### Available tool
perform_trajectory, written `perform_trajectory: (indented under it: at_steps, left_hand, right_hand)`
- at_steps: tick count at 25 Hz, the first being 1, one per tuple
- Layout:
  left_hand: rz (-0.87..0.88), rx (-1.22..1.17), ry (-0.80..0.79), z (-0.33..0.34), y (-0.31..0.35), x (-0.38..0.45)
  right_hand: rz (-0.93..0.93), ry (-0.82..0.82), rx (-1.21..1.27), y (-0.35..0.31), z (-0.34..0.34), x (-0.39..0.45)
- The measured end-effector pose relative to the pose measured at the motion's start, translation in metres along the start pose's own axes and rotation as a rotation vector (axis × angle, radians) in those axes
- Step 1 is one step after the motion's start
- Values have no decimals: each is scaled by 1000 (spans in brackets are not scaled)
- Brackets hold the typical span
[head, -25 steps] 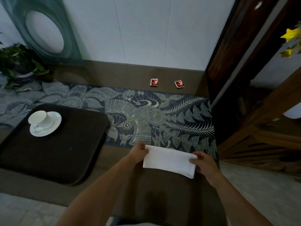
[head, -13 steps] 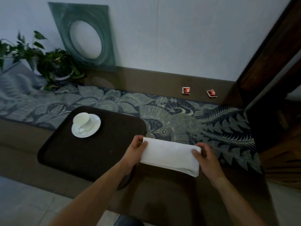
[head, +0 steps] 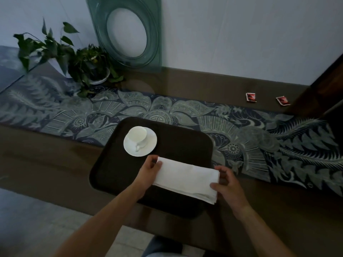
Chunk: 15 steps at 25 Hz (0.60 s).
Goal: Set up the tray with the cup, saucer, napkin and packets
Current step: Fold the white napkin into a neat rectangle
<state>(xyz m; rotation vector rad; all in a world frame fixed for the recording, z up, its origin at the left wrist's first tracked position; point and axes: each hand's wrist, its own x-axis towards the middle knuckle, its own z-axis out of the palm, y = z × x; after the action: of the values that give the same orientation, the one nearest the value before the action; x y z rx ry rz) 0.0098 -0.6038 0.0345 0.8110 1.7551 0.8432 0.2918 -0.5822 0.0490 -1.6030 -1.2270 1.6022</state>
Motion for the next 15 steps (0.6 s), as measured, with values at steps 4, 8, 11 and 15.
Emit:
perform_trajectory:
  at_steps: [4, 8, 11, 15]
  left_hand:
    - [-53, 17, 22, -25, -25, 9]
    - [-119, 17, -17, -35, -48, 16]
    - [-120, 73, -80, -34, -64, 17]
    - [-25, 232, -62, -28, -77, 17]
  right_hand:
    - [30, -24, -31, 9, 34, 3]
    - [20, 9, -202, 26, 50, 5]
    - [-10, 86, -354, 41, 53, 3]
    - [-46, 178, -516, 53, 56, -3]
